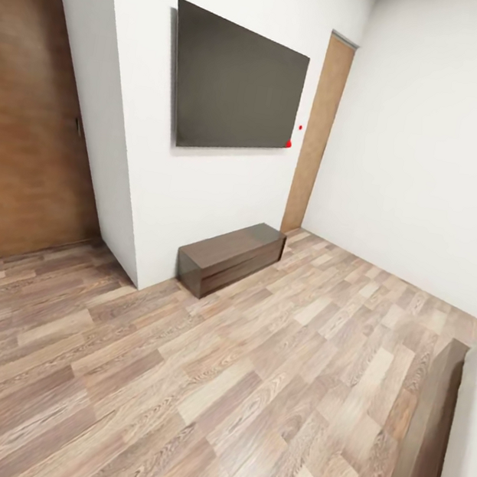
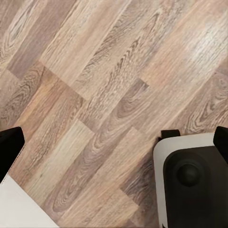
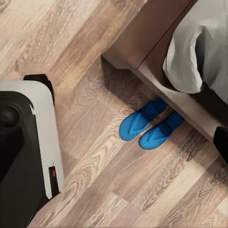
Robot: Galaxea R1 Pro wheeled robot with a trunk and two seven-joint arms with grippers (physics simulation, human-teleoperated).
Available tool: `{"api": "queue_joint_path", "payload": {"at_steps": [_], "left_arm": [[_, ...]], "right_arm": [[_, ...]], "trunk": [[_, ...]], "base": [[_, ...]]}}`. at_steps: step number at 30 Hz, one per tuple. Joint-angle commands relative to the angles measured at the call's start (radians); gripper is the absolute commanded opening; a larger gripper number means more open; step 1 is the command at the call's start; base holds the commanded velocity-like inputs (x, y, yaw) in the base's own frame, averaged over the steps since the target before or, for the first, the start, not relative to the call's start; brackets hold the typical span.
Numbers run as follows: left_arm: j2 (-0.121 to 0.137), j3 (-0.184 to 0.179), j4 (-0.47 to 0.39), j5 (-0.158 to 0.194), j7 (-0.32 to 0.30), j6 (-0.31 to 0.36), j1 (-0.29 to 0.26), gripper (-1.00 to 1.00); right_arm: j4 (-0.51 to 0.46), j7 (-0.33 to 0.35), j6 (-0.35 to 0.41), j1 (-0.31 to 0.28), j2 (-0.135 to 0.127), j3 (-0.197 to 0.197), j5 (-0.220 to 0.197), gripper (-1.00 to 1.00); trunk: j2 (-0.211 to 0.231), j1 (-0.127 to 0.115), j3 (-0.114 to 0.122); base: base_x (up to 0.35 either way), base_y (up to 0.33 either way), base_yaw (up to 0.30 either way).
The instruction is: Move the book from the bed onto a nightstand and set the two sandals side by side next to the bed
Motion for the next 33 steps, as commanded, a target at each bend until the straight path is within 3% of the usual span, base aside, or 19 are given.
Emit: {"api": "queue_joint_path", "payload": {"at_steps": [1,33], "left_arm": [[0.000,-0.009,0.000,0.007,0.004,-0.003,-0.001,1.00],[0.000,-0.009,0.000,0.006,0.005,-0.003,-0.001,1.00]], "right_arm": [[0.003,0.002,-0.006,-0.002,-0.001,-0.009,0.009,1.00],[0.003,0.002,-0.006,-0.001,-0.002,-0.009,0.009,1.00]], "trunk": [[-0.002,0.001,-0.002],[-0.002,0.001,-0.002]], "base": [[0.283,0.148,0.000],[0.292,0.147,0.000]]}}
